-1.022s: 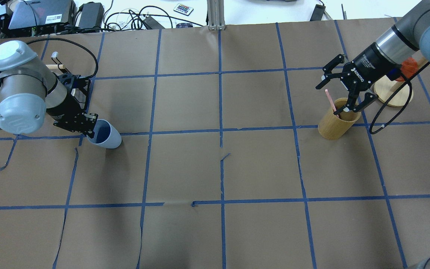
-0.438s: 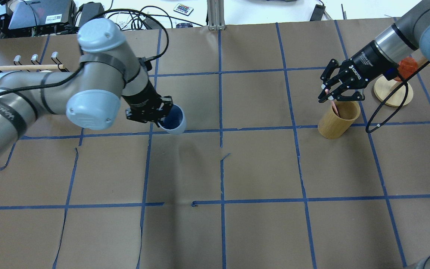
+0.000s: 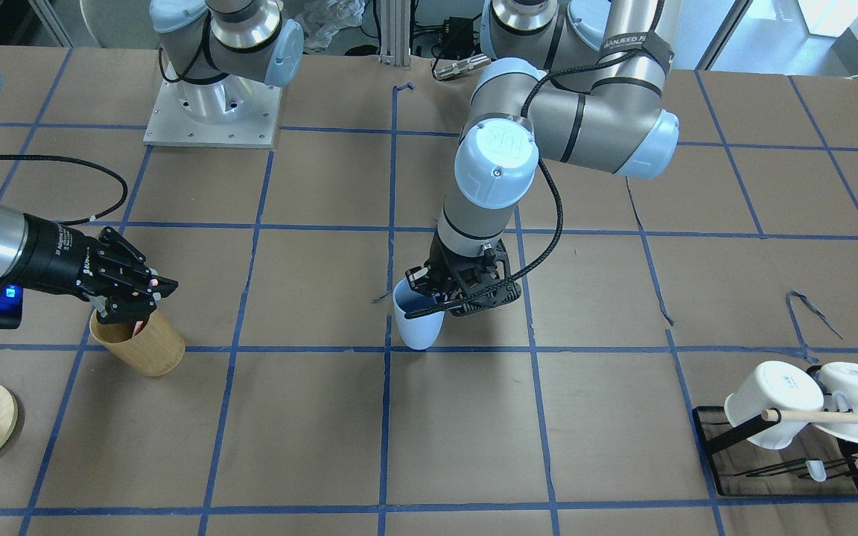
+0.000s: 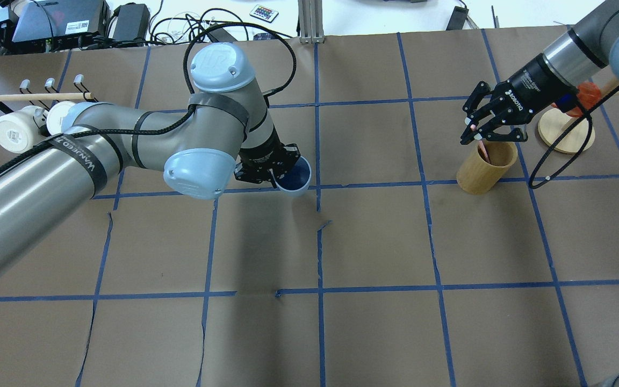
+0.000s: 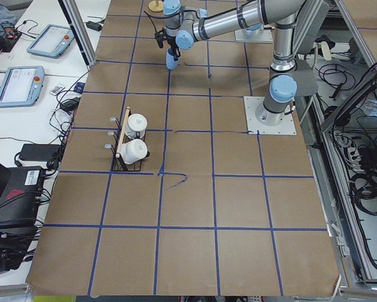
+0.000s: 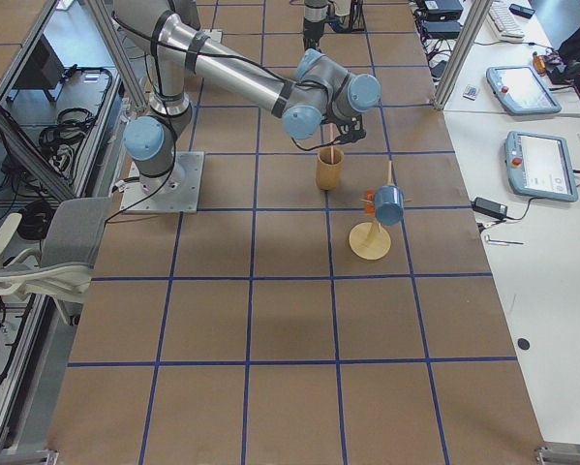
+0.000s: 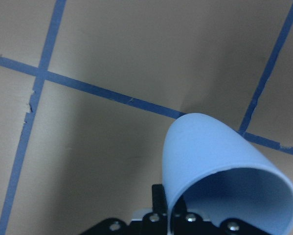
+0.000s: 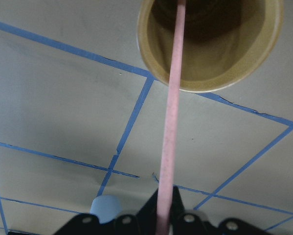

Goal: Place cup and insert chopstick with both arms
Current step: 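Carry the blue cup to table center while the right gripper grasps the chopstick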

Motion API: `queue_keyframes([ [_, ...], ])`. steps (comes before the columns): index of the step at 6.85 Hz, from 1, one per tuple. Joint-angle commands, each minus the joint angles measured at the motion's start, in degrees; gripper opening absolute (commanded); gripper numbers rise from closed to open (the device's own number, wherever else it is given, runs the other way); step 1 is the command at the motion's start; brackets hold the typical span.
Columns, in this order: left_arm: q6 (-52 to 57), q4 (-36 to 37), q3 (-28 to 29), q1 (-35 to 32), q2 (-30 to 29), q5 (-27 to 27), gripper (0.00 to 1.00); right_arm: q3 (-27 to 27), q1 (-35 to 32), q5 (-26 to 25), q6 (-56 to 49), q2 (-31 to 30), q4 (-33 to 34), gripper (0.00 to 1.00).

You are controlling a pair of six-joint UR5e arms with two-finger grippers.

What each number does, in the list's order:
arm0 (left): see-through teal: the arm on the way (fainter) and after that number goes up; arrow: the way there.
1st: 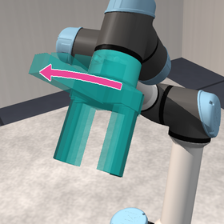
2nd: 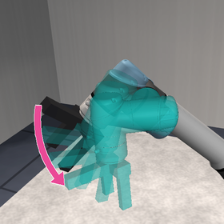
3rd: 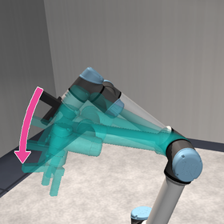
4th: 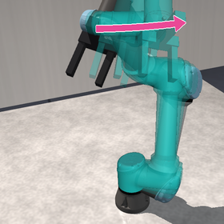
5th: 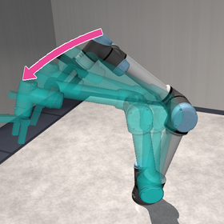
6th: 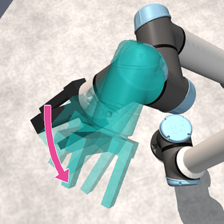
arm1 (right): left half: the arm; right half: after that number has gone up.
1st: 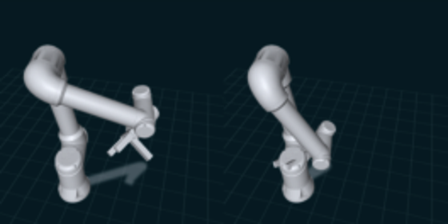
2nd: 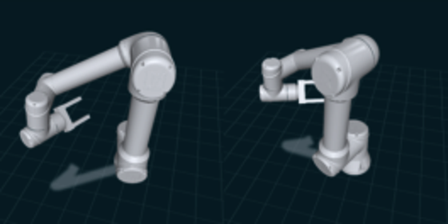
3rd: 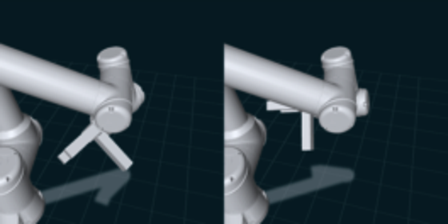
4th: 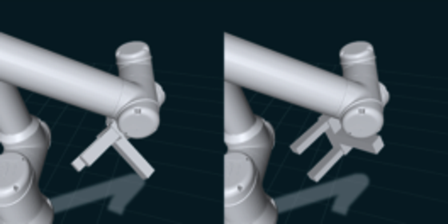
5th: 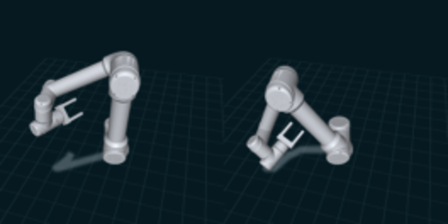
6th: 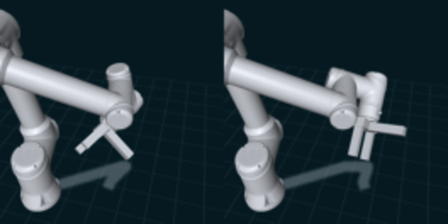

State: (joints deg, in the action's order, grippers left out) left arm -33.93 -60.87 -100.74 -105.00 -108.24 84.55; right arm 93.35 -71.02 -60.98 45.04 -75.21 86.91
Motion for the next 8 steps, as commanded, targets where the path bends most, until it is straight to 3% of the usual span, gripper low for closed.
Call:
queue_keyframes([
  [1, -1.6, 1.7, 2.7, -1.2, -2.0, -0.2, 0.03, -0.1, 0.1, 0.1, 1.3, -2.6, -4.2, 0.0],
  [3, -1.9, 2.0, 2.7, -2.8, -3.5, -0.5, 0.14, -0.7, 0.5, 0.3, 3.5, -5.0, -6.8, 0.0],
  [4, -1.9, 1.9, 2.6, -3.2, -4.0, -0.5, 0.35, -3.2, 0.5, 1.2, 3.5, -5.9, -10.9, 0.0],
  [5, -1.9, 2.1, 2.7, -3.5, -4.0, -0.6, 0.48, -6.5, 0.4, 2.8, 3.6, -5.9, -15.2, 0.0],
  [6, -1.2, 1.7, 2.7, -3.5, -3.8, -0.6, 0.7, -9.2, 0.3, 3.8, 3.6, -6.0, -18.2, 0.0],
  [7, -1.0, 1.7, 2.9, -3.5, -3.0, -0.6, 0.81, -10.5, 0.1, 6.0, 3.6, -6.3, -20.4, 0.0],
  [8, 0.4, 1.6, 3.7, -2.9, -1.3, -0.9, 0.86, -11.0, -0.2, 6.8, 3.6, -7.2, -20.8, 0.0],
])
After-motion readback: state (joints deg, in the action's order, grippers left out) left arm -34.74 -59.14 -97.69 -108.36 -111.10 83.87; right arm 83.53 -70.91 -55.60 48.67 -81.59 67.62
